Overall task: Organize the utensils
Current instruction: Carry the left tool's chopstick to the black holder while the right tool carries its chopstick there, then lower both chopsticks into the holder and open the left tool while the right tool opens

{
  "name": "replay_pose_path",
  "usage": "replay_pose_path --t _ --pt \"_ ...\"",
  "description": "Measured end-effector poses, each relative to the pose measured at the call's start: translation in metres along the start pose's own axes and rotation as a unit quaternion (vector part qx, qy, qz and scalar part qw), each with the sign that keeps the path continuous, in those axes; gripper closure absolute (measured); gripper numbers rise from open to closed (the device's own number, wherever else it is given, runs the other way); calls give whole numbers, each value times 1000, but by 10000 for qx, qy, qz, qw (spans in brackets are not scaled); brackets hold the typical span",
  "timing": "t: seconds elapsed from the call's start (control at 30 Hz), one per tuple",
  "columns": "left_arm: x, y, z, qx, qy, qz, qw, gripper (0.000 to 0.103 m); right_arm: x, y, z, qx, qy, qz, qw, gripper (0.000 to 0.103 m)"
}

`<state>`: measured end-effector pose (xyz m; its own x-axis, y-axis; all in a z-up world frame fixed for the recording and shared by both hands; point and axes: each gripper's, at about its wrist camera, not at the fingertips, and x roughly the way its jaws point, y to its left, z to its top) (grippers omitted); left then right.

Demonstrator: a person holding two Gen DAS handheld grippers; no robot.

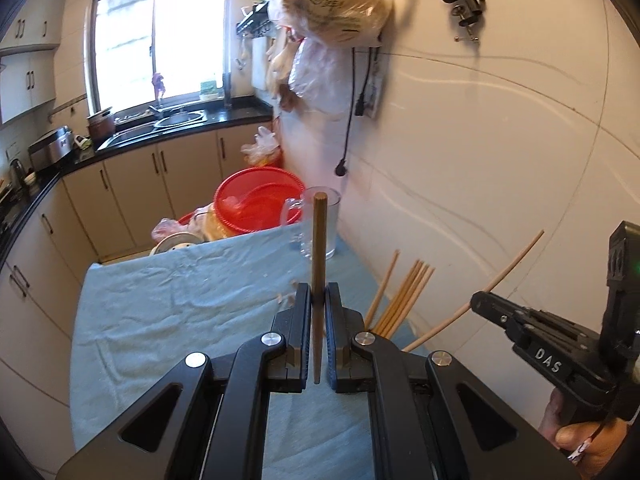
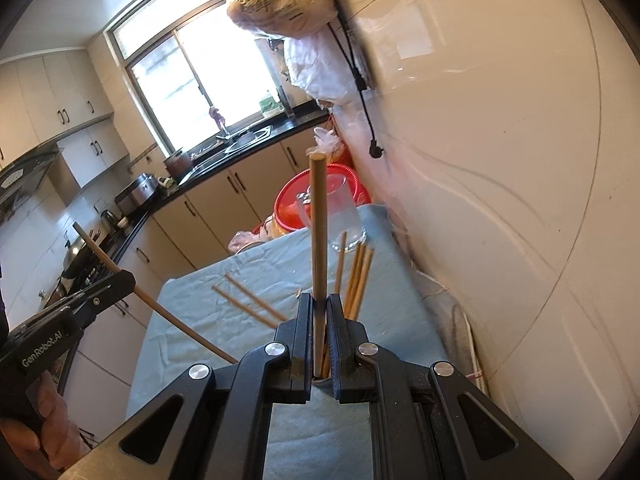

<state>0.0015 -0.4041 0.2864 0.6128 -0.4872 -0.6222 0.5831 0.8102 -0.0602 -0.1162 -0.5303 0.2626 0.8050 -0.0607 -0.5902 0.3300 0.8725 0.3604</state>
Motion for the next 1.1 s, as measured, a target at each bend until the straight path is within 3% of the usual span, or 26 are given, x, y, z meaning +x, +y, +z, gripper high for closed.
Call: replay_pose_path --t 0.33,1.1 --pt "31 -18 11 56 184 -186 9996 96 24 -11 5 66 129 -78 9999 96" --pt "93 -9 -14 90 696 -146 9974 96 97 -15 -27 59 962 -224 9951 96"
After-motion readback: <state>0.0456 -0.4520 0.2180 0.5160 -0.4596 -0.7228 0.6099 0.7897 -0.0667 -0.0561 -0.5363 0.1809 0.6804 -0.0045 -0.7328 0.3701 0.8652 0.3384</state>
